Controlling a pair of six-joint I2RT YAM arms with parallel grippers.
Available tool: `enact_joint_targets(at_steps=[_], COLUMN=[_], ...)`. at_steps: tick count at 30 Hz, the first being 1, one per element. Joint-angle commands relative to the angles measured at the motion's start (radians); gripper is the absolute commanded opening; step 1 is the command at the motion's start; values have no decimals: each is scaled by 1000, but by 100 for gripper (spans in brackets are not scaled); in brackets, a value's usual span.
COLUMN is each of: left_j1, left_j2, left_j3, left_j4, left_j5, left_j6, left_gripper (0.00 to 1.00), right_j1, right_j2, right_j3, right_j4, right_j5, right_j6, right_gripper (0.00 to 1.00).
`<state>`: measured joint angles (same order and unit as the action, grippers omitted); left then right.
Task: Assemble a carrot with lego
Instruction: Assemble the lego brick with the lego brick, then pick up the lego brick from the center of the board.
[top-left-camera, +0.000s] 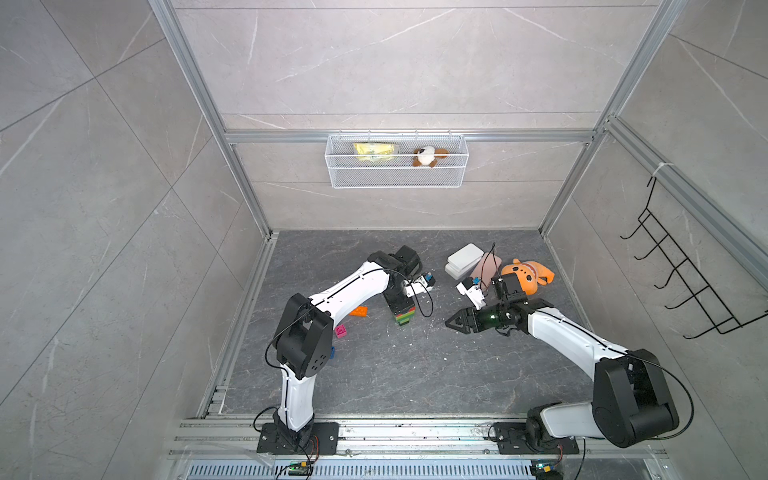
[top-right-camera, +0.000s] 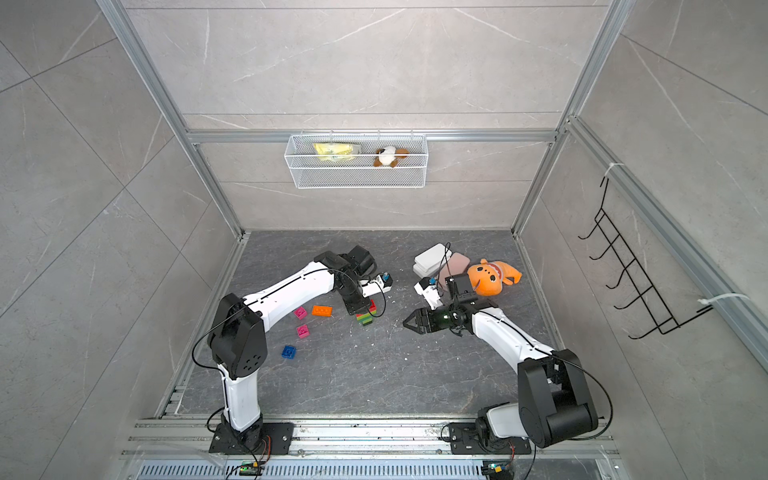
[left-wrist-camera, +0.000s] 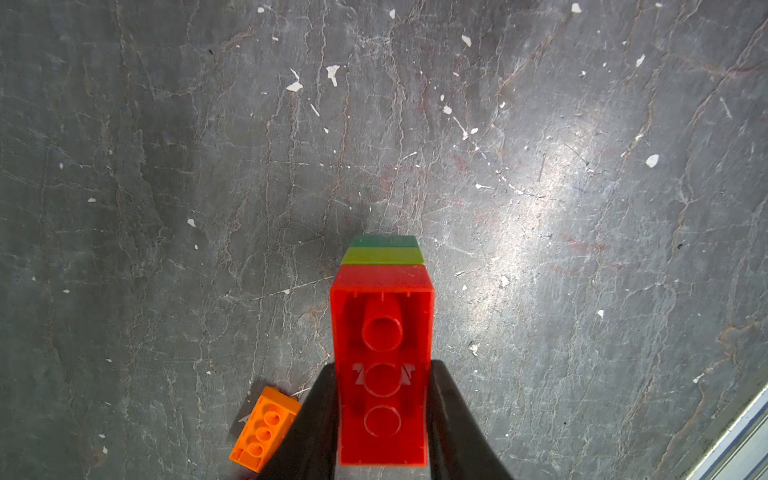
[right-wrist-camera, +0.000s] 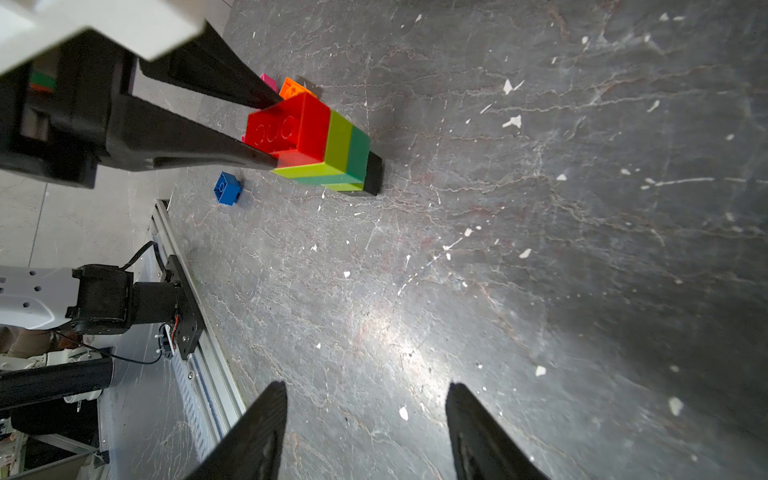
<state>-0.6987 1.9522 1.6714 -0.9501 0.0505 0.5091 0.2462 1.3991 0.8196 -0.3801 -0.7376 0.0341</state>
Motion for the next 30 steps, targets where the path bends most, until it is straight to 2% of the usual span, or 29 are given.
enact_joint_targets(at_steps=[1,7,11,16,18,22,26,28,30], left_j1=[20,20,24,57,85,170,251,282,313], left_j2=[41,1,-39,-132,-208,-426,-541,-563,-554], left_j3=[-8,24,17,-28,-92,-324,-512,-590,-610], left_j4=[-51,-15,6,55,121,291,332,360,373], left_j5=[-11,25,45,86,103,102,57,-13,-77], left_j6=[43,-5,-24,-99,-169,-277,-201,-149,-147], left_gripper=[29,50,58,61,61,60,61,63,64], right_j1=[-1,-1,-1,3,20,94,181,212,232], right_j2=[-9,-5,-12,-36,-58,-104,-107,-93,-81], right_j3=[28,38,42,53,57,62,80,90,95], right_j4=[-32,-36,-43,-54,-59,-63,-53,-37,-14], right_j5=[14,12,12,22,48,127,173,169,155], right_j6=[-6,-5,-5,-9,-15,-32,-61,-70,-76], right_gripper=[64,64,64,64,64,64,64,64,65])
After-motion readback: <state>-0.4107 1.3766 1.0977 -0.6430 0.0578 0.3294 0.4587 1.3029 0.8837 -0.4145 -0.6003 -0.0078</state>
